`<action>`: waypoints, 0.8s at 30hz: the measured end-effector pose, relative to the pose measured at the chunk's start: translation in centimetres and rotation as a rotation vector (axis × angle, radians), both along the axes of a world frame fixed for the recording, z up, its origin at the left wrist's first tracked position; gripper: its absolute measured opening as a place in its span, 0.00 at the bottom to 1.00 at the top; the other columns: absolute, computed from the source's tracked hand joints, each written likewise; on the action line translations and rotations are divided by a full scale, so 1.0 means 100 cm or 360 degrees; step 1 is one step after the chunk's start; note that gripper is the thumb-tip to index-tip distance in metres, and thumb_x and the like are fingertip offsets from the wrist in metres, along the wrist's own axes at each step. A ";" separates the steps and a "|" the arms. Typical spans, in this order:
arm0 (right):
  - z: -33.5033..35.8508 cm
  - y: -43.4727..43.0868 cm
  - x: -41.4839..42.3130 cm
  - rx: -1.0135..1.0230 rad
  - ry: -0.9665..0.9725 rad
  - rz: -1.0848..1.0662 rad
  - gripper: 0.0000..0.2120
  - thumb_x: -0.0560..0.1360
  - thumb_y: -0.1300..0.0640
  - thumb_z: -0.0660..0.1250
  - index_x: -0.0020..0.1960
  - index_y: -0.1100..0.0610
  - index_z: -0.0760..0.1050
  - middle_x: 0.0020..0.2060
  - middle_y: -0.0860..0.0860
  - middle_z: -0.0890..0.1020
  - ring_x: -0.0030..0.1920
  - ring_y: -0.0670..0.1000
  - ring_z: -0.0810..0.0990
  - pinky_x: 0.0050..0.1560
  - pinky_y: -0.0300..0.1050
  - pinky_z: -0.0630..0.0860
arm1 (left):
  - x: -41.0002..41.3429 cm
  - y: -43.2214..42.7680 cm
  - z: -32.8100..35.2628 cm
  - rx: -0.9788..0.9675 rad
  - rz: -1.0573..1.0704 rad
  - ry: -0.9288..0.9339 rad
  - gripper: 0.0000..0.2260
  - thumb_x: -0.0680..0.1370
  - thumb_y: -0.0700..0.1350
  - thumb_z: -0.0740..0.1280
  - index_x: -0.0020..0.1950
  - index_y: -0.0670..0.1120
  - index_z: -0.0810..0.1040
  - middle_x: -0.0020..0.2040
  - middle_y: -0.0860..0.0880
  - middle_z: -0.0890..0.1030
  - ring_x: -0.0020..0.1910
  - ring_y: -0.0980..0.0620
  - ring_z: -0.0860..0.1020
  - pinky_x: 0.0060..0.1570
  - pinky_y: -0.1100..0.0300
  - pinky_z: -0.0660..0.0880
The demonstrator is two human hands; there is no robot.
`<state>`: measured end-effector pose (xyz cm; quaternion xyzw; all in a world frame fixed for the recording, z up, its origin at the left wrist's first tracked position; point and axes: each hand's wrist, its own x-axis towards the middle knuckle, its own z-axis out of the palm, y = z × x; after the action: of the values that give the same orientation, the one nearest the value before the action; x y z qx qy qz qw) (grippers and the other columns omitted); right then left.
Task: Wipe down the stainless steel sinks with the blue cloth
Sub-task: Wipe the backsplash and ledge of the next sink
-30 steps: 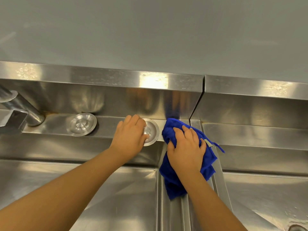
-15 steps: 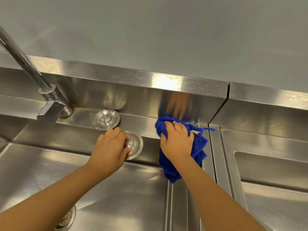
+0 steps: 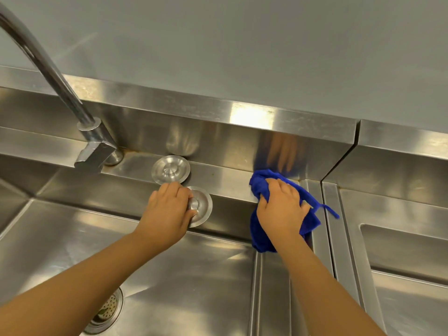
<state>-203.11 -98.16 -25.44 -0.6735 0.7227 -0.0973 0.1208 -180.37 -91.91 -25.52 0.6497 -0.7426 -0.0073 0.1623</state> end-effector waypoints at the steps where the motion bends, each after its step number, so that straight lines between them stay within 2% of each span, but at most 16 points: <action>1: 0.001 0.000 0.006 0.0008 0.0008 -0.0002 0.18 0.79 0.53 0.59 0.68 0.48 0.65 0.67 0.48 0.70 0.68 0.54 0.66 0.67 0.62 0.60 | 0.003 0.000 0.001 -0.0010 -0.0004 -0.0003 0.13 0.66 0.40 0.78 0.47 0.42 0.78 0.43 0.44 0.77 0.40 0.43 0.76 0.38 0.52 0.71; 6: 0.002 -0.001 0.044 0.0021 0.0032 0.0268 0.17 0.80 0.52 0.58 0.68 0.47 0.65 0.69 0.47 0.68 0.70 0.52 0.64 0.66 0.61 0.60 | 0.020 0.006 0.000 -0.0002 0.0039 0.0027 0.13 0.66 0.38 0.77 0.47 0.41 0.78 0.43 0.44 0.76 0.40 0.42 0.75 0.38 0.48 0.75; 12: 0.006 -0.002 0.040 0.0080 0.0084 0.0568 0.17 0.80 0.53 0.58 0.68 0.46 0.65 0.71 0.46 0.67 0.71 0.52 0.62 0.67 0.61 0.59 | 0.027 0.011 -0.001 0.0054 0.0035 -0.0023 0.15 0.64 0.38 0.78 0.47 0.43 0.79 0.42 0.45 0.78 0.39 0.43 0.75 0.38 0.51 0.72; 15: 0.009 -0.002 0.013 0.0085 0.0091 0.0353 0.16 0.79 0.54 0.57 0.67 0.48 0.66 0.69 0.48 0.68 0.69 0.53 0.65 0.66 0.60 0.62 | 0.026 0.011 -0.003 0.0078 0.0041 -0.0022 0.15 0.64 0.38 0.78 0.47 0.43 0.79 0.42 0.45 0.78 0.39 0.43 0.75 0.37 0.51 0.72; 18: 0.008 0.002 0.001 0.0109 0.0133 0.0162 0.18 0.80 0.54 0.57 0.70 0.49 0.64 0.70 0.49 0.68 0.69 0.54 0.65 0.66 0.61 0.63 | 0.026 0.014 -0.004 0.0084 0.0056 0.0008 0.14 0.65 0.38 0.78 0.48 0.43 0.79 0.43 0.44 0.77 0.40 0.43 0.75 0.38 0.51 0.72; 24: 0.007 0.002 0.030 0.0096 0.0134 0.0071 0.18 0.80 0.53 0.59 0.69 0.49 0.64 0.68 0.49 0.69 0.69 0.55 0.65 0.64 0.63 0.63 | 0.040 0.030 0.000 0.0102 0.0087 0.0008 0.14 0.65 0.38 0.78 0.47 0.43 0.79 0.42 0.45 0.78 0.39 0.43 0.76 0.36 0.50 0.72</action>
<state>-200.08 -97.99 -24.74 -0.6890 0.7145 -0.0444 0.1128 -176.41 -88.95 -25.48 0.6745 -0.7237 -0.0284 0.1432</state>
